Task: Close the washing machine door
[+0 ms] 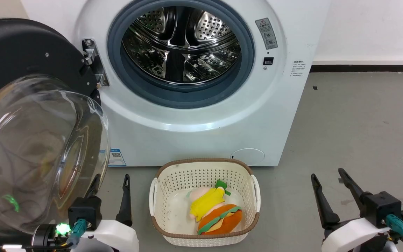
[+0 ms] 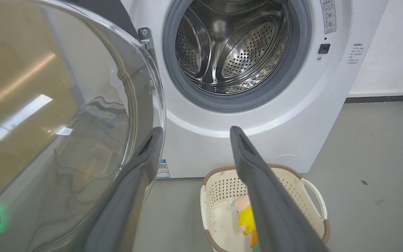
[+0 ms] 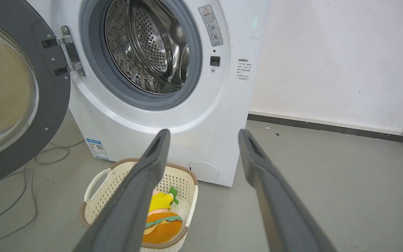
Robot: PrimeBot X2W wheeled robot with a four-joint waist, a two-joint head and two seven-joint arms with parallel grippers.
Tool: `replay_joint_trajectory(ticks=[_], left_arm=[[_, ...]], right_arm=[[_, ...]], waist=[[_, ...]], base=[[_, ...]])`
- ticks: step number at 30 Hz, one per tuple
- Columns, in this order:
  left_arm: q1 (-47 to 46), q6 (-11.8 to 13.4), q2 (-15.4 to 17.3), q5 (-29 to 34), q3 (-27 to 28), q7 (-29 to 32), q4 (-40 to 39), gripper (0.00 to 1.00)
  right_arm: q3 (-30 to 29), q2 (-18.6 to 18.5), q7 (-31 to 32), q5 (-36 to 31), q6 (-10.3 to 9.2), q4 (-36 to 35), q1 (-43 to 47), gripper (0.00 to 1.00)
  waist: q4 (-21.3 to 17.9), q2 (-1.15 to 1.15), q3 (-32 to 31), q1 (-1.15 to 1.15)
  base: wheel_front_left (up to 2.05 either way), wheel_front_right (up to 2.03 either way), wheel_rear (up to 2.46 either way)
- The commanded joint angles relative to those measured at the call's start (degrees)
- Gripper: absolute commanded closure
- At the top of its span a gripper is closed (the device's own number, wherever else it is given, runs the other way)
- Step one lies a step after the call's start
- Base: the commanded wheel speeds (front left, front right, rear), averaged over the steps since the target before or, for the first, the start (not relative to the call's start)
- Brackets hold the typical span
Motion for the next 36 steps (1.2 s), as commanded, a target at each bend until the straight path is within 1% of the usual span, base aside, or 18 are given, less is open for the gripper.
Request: replay_joint_trajectory(ticks=[1,8,15,28,36], left_arm=[[-0.19,0.52,0.01,-0.62,-0.1,-0.55,-0.08,0.0],[-0.4,1.47,0.01,-0.94,-0.43,-1.39,-0.5,0.0],[-0.55,2.38,0.02,-1.1,-0.57,-2.23,-1.17,0.0],[-0.62,3.62,0.02,-1.9,0.0,-3.78,-2.95,0.0],[-0.74,3.84,0.02,-2.23,2.1,-4.74,-6.39,0.0]], right_arm=[[-0.25,0.03,-0.57,0.68,0.0,-0.29,0.25,0.0],[-0.42,0.04,-1.4,1.64,0.01,-0.68,0.42,0.0],[-0.58,0.06,-2.24,2.43,0.01,-0.93,0.6,0.0],[-0.47,0.09,-3.79,3.59,0.01,-1.37,0.87,0.0],[-0.72,0.11,-4.74,4.45,0.02,-1.42,1.08,0.0]], waist=[[0.03,0.0,0.02,0.0],[0.5,0.0,0.2,0.0],[1.98,0.0,0.39,0.0],[6.82,0.0,0.81,0.0],[9.99,0.0,1.0,0.0]], base=[[0.0,0.0,0.0],[0.0,0.0,0.0],[0.0,0.0,0.0],[0.0,0.0,0.0],[0.0,0.0,0.0]])
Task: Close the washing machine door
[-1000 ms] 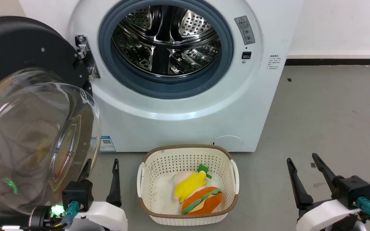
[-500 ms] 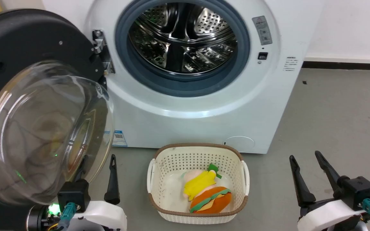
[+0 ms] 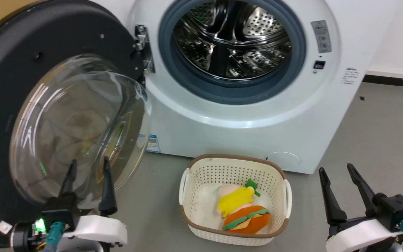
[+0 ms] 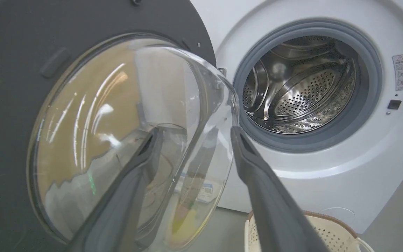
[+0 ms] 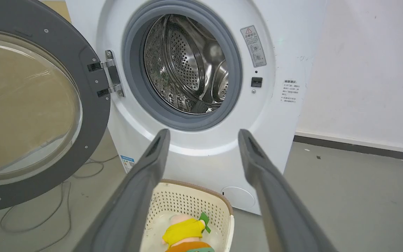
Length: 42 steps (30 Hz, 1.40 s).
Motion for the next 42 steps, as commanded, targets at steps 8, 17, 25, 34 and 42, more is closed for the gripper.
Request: replay_joint_trajectory(ticks=[8,17,25,34,42], left_arm=[[-1.34,-0.1,0.06,-2.46,3.81,-1.31,-5.15,1.0],[-4.28,-2.47,0.06,-6.96,12.99,-2.39,-10.02,1.0],[-9.81,-7.54,0.06,-13.29,25.3,-3.34,-8.93,1.0],[-16.69,-9.59,3.29,-18.71,31.8,-4.42,-0.66,1.0],[-21.86,-10.11,10.45,-29.24,32.24,-2.0,12.02,1.0]], right_arm=[[-0.37,0.12,-1.3,1.61,0.02,-0.22,1.02,0.0],[-0.76,0.14,-2.38,2.78,0.02,0.02,1.26,0.0],[-1.4,0.16,-3.33,3.63,0.03,0.19,1.51,0.0],[-1.76,0.18,-4.4,3.61,0.03,-0.11,0.76,0.0],[-1.84,0.2,-5.35,3.65,0.03,-0.25,0.19,0.0]], waist=[[2.69,0.0,0.13,0.0],[5.1,0.0,0.61,0.0],[7.52,0.0,1.55,0.0],[10.34,0.0,3.49,0.0],[12.6,0.0,4.96,0.0]], base=[[0.0,0.0,0.0],[0.0,0.0,0.0],[0.0,0.0,0.0],[0.0,0.0,0.0],[0.0,0.0,0.0]])
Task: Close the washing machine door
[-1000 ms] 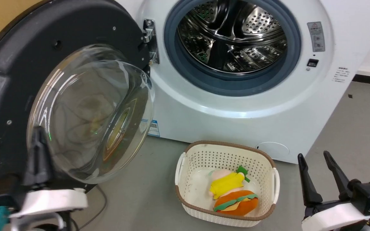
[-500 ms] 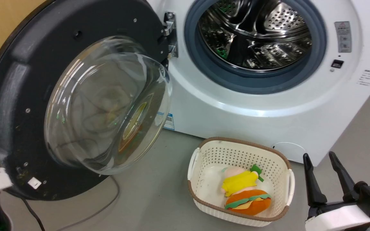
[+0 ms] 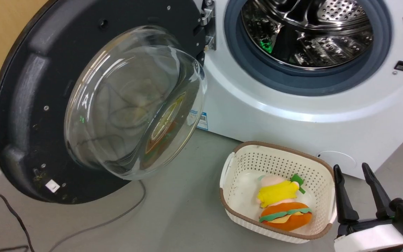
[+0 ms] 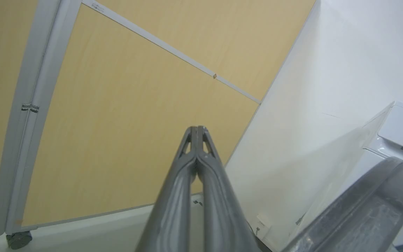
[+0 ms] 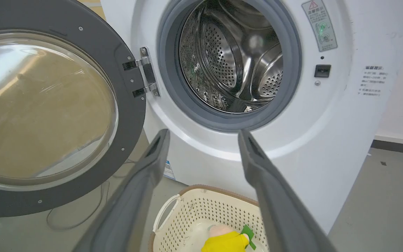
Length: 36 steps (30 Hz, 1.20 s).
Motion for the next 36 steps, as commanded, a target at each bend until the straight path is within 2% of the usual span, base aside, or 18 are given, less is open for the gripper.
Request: replay_joint_trajectory(ticks=[1,10,15,21,25,36], left_arm=[[-1.82,-0.42,1.13,-1.67,0.72,0.76,1.11,1.0],[-8.21,-0.99,7.61,-16.41,-0.75,16.22,12.38,1.0],[-9.94,-1.3,9.51,-22.68,-4.17,23.57,15.31,1.0],[-8.81,-1.68,10.06,-30.91,-10.26,33.31,13.62,1.0],[-6.64,-1.93,10.7,-35.73,-13.52,37.64,12.24,1.0],[-2.13,-2.62,11.24,-49.23,-19.64,44.5,8.06,1.0]], right_arm=[[-0.11,0.19,-0.55,0.34,0.03,-0.3,-0.67,0.0],[-0.51,0.21,-1.62,1.02,0.04,-0.15,-0.75,0.0],[-0.36,0.22,-2.22,1.43,0.04,-0.07,-0.92,0.0],[-0.42,0.23,-2.94,2.04,0.04,-0.15,-0.85,0.0],[-0.65,0.24,-3.41,2.46,0.04,-0.24,-0.5,0.0],[-0.73,0.27,-4.73,4.04,0.04,0.01,-0.39,0.0]], waist=[[0.45,0.0,0.29,0.0],[2.77,0.0,1.05,0.0],[4.0,0.0,1.33,0.0],[5.47,0.0,1.56,0.0],[6.43,0.0,1.79,0.0],[8.95,0.0,2.12,0.0]], base=[[0.0,0.0,0.0],[0.0,0.0,0.0],[0.0,0.0,0.0],[0.0,0.0,0.0],[0.0,0.0,0.0],[0.0,0.0,0.0]])
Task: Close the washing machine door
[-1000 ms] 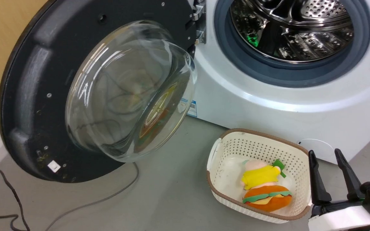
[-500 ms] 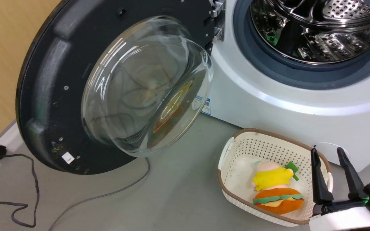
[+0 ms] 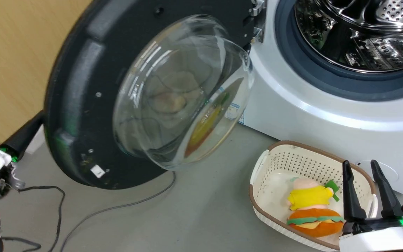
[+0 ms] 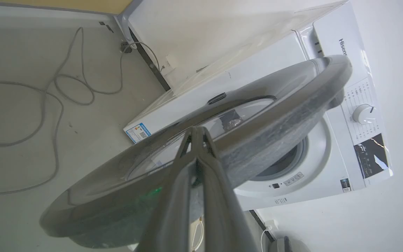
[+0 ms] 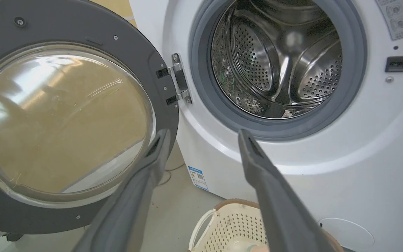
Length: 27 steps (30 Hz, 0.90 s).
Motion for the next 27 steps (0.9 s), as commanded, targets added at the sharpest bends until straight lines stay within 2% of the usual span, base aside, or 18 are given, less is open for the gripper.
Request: replay_joint_trajectory(ticks=[1,3,16,22,27], left_arm=[[1.86,-0.67,-0.27,-4.8,-0.08,1.24,-2.25,1.0],[3.99,-0.67,-1.55,-7.17,-0.37,1.8,-5.69,1.0],[14.56,-0.67,-6.12,-9.29,-8.65,4.45,-20.47,1.0],[15.82,-0.67,-7.6,-9.44,-13.41,5.89,-26.01,1.0],[15.28,-0.67,-9.37,-9.52,-17.33,6.32,-28.53,1.0]], right_arm=[[-0.14,0.22,-0.74,0.91,0.05,-0.07,-0.29,0.0],[-0.57,0.22,-0.74,1.18,0.05,-0.1,-0.18,0.0],[-0.99,0.22,-0.74,1.77,0.05,0.32,0.55,0.0],[-1.29,0.22,-0.74,1.47,0.05,0.0,0.59,0.0],[-0.96,0.22,-0.74,1.08,0.05,-0.03,-0.11,0.0]], waist=[[0.42,0.0,-0.04,0.0],[0.41,0.0,-0.1,0.0],[0.39,0.0,-1.16,0.0],[-1.88,0.0,-1.12,0.0],[-6.36,0.0,-0.57,0.0]], base=[[0.0,0.0,0.0],[0.0,0.0,0.0],[0.0,0.0,0.0],[0.0,0.0,0.0],[0.0,0.0,0.0]])
